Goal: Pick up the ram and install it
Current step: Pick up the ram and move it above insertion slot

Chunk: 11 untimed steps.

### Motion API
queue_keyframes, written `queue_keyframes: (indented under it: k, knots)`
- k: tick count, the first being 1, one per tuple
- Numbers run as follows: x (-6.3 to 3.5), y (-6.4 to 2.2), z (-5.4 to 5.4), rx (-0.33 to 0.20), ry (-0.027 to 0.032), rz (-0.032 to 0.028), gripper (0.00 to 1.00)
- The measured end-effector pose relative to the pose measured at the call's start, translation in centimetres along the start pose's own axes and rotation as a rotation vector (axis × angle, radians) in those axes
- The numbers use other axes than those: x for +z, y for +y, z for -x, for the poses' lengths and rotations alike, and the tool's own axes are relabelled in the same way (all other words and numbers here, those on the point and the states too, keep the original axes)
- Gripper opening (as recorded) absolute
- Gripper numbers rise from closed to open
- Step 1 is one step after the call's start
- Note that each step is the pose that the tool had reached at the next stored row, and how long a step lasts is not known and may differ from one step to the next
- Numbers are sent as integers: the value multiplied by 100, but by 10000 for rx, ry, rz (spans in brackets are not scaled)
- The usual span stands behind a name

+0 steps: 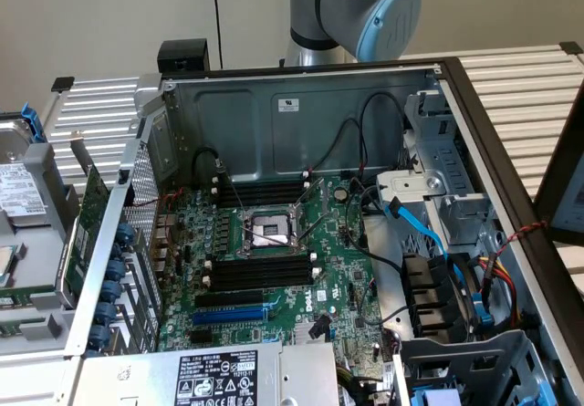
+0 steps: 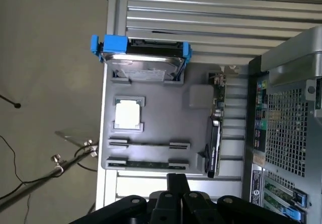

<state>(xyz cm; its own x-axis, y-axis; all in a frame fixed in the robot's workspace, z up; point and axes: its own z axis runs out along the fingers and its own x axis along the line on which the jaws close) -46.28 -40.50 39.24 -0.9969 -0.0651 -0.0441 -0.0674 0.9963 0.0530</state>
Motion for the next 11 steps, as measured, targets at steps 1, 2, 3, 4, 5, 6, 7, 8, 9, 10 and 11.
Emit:
queue_keyframes:
  k: [1,2,3,4,5,6,7,8,9,10,11]
  knots:
    - [-1,-1,0,-140,7,6,10]
    - [-1,-2,0,-259,14,11,10]
    - [-1,-2,0,-413,23,17,10]
    - [-2,-2,0,-590,32,25,10]
    - [-1,-2,0,-774,42,34,10]
    - [-1,-2,0,-955,50,41,10]
    - [0,-2,-1,-1139,59,50,10]
    - [0,-3,-1,-1319,68,58,10]
    - [1,-3,-1,-1493,77,66,10]
    - [0,-2,-1,-1671,87,74,10]
    - [0,-3,-1,-1862,98,82,10]
